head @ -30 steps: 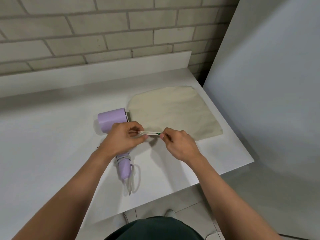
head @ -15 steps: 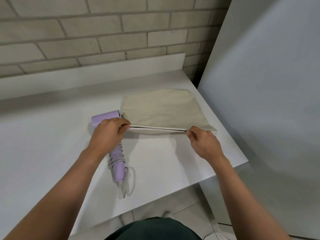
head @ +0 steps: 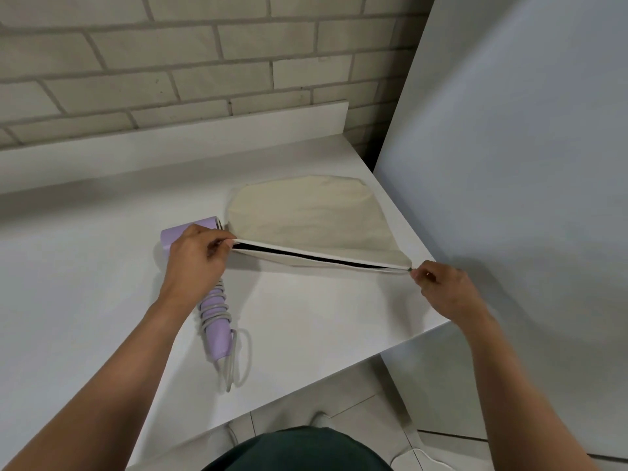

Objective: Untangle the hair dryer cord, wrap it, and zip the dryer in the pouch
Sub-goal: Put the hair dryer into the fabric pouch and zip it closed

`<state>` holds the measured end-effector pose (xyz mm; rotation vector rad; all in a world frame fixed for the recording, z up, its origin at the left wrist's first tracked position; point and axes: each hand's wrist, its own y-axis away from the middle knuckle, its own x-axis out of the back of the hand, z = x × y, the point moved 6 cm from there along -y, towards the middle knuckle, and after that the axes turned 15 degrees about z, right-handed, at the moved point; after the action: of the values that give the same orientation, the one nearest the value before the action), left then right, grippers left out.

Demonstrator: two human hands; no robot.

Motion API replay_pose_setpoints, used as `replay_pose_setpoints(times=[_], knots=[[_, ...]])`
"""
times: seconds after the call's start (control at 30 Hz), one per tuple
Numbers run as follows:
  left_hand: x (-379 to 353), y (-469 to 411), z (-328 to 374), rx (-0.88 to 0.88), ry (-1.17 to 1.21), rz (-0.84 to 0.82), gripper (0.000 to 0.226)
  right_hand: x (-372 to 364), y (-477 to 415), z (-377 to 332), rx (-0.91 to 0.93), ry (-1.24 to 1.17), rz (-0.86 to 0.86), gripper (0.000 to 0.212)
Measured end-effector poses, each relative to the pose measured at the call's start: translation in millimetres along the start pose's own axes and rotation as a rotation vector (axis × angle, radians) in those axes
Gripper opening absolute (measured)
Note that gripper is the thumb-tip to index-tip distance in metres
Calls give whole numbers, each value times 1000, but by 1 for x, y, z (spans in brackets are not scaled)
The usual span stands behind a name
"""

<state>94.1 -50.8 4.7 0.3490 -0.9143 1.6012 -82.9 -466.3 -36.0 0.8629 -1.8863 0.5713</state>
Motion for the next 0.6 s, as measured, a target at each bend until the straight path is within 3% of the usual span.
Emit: replay_pose_setpoints(times=[0.1,0.17,0.27,0.37,0.43,0.5,0.6], knots=[[-9,7,8,-28,-5,-42,15,0,3,4,-9,83,-70,21],[-12,9,12,-2,0,-46,15,2,5,-6,75,119,20,20],[-11,13,14,173,106,-41,14,6,18,-50,395,-55,266,45],[-16,18,12,417,344,-68,10,-11,37,-106,660,-75,212,58],[-19,19,13,544,490,-70,12,-31,36,-127,687,-1,133,56],[-20,18,15,644,607,-66,14,-49,25,-133,646,-13,72,36],[-22,19,18,780,742,-105,16,-58,3,-127,401,-246,5,21]])
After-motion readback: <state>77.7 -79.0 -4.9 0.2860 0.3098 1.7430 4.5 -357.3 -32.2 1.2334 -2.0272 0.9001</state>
